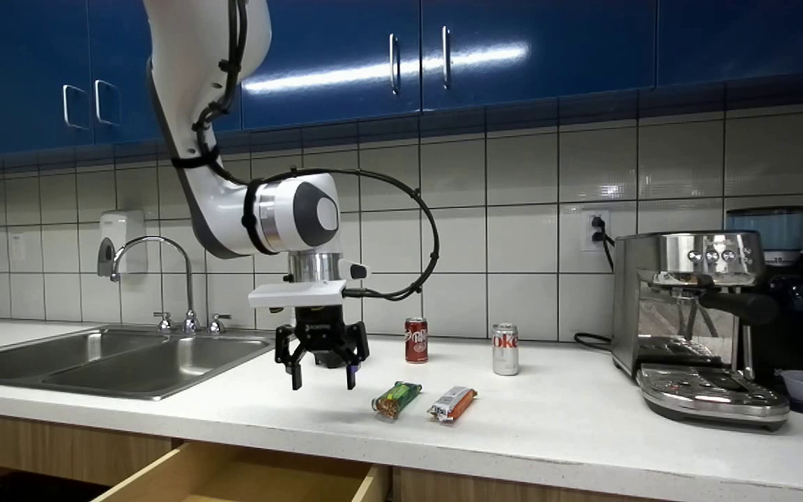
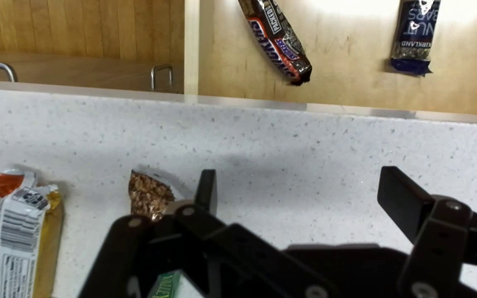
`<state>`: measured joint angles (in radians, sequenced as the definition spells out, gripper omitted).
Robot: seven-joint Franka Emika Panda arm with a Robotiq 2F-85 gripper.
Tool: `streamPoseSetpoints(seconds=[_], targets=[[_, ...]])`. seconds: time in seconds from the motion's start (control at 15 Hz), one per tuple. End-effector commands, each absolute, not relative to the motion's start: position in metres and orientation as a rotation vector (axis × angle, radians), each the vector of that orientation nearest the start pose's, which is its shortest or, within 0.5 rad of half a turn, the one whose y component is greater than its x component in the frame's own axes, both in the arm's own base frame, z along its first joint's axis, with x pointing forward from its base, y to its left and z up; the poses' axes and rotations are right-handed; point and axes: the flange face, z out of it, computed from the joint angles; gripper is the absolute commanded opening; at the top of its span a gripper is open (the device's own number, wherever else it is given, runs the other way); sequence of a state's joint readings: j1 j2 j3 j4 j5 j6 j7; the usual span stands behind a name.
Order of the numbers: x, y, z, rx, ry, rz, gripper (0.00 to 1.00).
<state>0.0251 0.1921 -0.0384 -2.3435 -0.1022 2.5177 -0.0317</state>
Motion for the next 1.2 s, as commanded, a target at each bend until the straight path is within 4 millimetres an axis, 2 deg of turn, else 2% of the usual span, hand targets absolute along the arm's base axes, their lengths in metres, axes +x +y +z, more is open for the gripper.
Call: streamPoseSetpoints(seconds=[0.0, 0.67, 1.13], targets=[[0.528, -0.019, 0.258, -3.215, -0.227, 0.003, 1.0], [0.542, -0.033, 0.263, -3.216, -0.315, -0.022, 1.0], [0.551, -0.049, 0.264, -3.237, -0.448, -0.007, 1.0]])
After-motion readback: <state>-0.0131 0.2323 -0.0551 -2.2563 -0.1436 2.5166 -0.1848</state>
